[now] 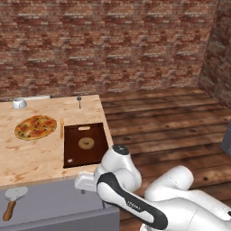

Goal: Take the pizza cutter from the drawer on the left and place it on the dining counter for cutting.

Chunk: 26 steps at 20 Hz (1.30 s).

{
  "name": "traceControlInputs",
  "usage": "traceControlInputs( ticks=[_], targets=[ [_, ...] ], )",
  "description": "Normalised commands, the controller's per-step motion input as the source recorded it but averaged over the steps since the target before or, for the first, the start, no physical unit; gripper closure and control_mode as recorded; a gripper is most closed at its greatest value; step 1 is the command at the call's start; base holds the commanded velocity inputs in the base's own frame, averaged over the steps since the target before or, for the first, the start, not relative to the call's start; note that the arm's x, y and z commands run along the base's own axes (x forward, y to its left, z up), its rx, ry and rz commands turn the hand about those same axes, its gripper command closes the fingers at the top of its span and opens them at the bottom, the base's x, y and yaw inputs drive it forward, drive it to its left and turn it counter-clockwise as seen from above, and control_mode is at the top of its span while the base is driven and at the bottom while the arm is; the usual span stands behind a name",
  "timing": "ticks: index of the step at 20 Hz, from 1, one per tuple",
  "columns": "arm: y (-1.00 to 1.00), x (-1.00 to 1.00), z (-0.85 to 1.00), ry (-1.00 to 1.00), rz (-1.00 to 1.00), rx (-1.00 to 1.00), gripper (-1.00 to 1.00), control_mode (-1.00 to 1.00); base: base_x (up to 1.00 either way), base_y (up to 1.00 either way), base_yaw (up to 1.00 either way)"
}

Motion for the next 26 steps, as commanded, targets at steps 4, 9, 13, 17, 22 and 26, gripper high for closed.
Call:
traceControlInputs(
  ticks=[4, 9, 13, 17, 22, 26],
  targets=[
    [0.10, 0.19, -0.17, 0.15, 0.00, 0.00, -1.00, -1.00, 0.00, 0.00, 0.00],
    [0.01, 0.00, -0.13, 0.03, 0.02, -0.03, -1.00, -1.00, 0.00, 0.00, 0.00],
    [0.12, 0.04, -0.11, 0.04, 0.00, -0.02, -1.00, -1.00, 0.00, 0.00, 0.00],
    [0.18, 0.06, -0.08, 0.07, 0.00, -0.01, -1.00, -1.00, 0.00, 0.00, 0.00],
    [0.21, 0.04, -0.11, 0.07, 0.00, -0.01, -1.00, -1.00, 0.00, 0.00, 0.00],
    [0.20, 0.00, -0.18, 0.03, 0.00, -0.02, -1.00, -1.00, 0.00, 0.00, 0.00]
  ],
)
